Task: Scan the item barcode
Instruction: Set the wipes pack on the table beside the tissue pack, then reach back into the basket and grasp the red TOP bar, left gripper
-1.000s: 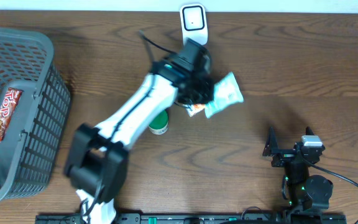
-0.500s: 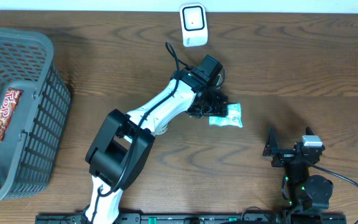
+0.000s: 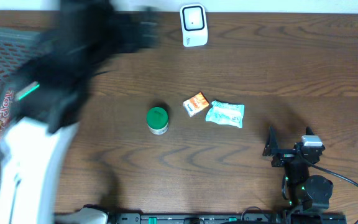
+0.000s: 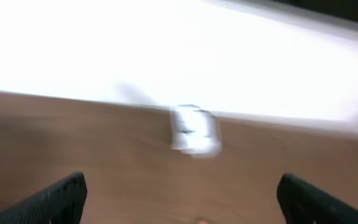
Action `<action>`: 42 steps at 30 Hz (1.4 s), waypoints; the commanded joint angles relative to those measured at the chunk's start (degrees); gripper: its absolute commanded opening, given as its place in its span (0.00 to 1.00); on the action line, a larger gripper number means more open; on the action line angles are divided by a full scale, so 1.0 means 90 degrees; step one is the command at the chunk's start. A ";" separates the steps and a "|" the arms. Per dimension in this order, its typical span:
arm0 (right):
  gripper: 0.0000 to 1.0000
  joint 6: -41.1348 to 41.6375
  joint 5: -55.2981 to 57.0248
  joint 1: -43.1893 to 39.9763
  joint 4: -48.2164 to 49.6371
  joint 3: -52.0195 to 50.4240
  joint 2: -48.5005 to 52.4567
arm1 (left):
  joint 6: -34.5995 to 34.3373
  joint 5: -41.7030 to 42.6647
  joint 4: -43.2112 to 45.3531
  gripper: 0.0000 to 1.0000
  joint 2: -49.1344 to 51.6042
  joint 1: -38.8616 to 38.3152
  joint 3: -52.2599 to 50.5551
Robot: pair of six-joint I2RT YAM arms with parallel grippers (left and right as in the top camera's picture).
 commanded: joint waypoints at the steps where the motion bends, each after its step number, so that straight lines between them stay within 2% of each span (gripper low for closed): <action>1: 0.99 0.0017 0.0012 -0.0056 -0.0061 0.0024 -0.0012 | -0.0206 -0.2174 -0.0750 0.98 -0.0301 0.1256 -0.0134; 5: 0.99 0.0017 0.0012 -0.0056 -0.0061 0.0024 -0.0012 | -0.0964 -0.2193 -0.1809 0.98 -0.0214 0.3451 -0.0192; 8: 0.99 0.0017 0.0012 -0.0056 -0.0061 0.0024 -0.0012 | -0.1015 -0.1928 -0.2074 0.98 0.0063 0.4308 -0.0430; 12: 0.99 0.0017 0.0012 -0.0056 -0.0061 0.0024 -0.0012 | -0.1020 -0.1914 -0.2057 0.98 0.0597 0.4906 -0.1047; 17: 0.99 0.0017 0.0012 -0.0056 -0.0061 0.0024 -0.0012 | -0.0789 -0.1916 -0.1171 0.98 0.1222 0.5217 -0.1965; 22: 0.99 0.0017 0.0012 -0.0056 -0.0061 0.0024 -0.0012 | 0.0974 -0.1911 0.0304 0.98 0.1673 0.5345 -0.2837; 27: 0.99 0.0017 0.0012 -0.0056 -0.0061 0.0024 -0.0012 | 0.2324 -0.1904 0.0865 0.98 0.2310 0.5515 -0.3019; 34: 0.99 0.0017 0.0012 -0.0056 -0.0061 0.0024 -0.0012 | 0.2565 -0.0687 0.1411 0.98 0.2888 0.5841 -0.3019; 42: 0.99 0.0017 0.0012 -0.0056 -0.0061 0.0024 -0.0012 | 0.2737 -0.0568 0.1996 0.98 0.3252 0.5974 -0.3021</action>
